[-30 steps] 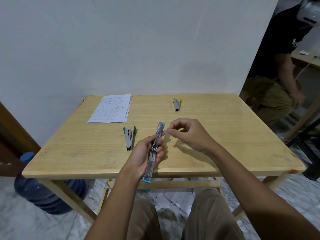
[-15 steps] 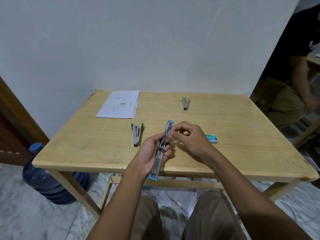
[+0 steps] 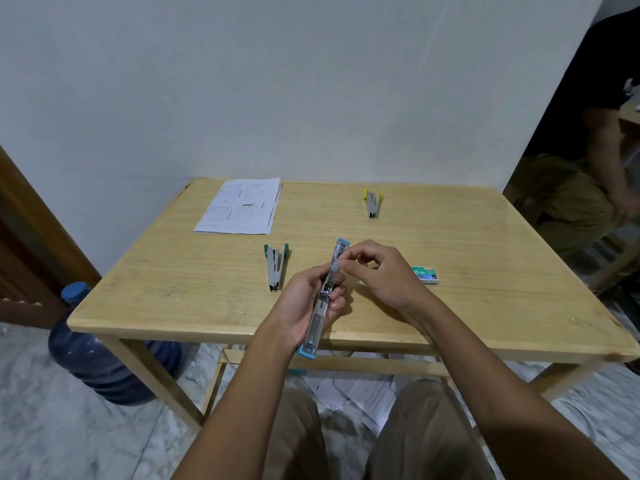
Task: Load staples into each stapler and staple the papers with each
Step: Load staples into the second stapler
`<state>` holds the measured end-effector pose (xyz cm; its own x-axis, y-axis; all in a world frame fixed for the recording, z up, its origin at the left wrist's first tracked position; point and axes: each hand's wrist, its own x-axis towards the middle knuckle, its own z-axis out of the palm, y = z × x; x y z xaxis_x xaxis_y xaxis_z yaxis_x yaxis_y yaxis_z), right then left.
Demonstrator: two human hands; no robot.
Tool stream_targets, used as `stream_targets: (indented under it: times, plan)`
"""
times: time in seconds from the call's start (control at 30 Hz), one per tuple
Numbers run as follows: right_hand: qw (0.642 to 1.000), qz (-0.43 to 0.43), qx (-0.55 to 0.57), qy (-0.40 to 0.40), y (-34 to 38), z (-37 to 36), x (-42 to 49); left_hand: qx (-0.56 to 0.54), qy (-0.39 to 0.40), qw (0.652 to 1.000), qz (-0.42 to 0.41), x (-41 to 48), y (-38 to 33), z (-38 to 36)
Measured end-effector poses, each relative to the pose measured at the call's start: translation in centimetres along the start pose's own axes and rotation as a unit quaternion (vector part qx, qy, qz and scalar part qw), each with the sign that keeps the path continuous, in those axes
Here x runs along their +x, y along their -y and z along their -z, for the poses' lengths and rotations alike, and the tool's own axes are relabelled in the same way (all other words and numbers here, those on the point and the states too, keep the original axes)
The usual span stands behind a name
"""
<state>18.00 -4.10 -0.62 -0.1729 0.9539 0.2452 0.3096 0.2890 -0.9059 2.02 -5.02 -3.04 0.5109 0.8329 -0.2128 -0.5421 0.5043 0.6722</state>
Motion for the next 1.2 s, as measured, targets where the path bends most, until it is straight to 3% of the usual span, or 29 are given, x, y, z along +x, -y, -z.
stream_targets:
  times: [0.5, 0.67, 0.83, 1.03, 1.2]
  plan:
    - [0.994, -0.018, -0.091, -0.054, 0.4, -1.0, 0.0, -0.045, -0.019, 0.999, 0.008, 0.3, 0.0, -0.1]
    - [0.980, 0.067, -0.188, -0.009, 0.6, 0.1, -0.5, -0.026, -0.024, 0.999, 0.003, 0.2, -0.1, -0.2]
    - [0.917, 0.158, -0.354, 0.088, 0.7, 1.6, -0.6, -0.040, -0.022, 0.999, 0.004, 0.2, 0.0, -0.2]
    - [0.804, 0.266, -0.523, 0.095, 2.2, 2.8, 0.8, -0.035, -0.025, 0.999, 0.005, 0.1, -0.1, -0.4]
    - [0.771, 0.282, -0.565, 0.085, 2.3, 2.8, 1.2, -0.021, -0.020, 1.000, 0.008, 0.2, -0.1, -0.2]
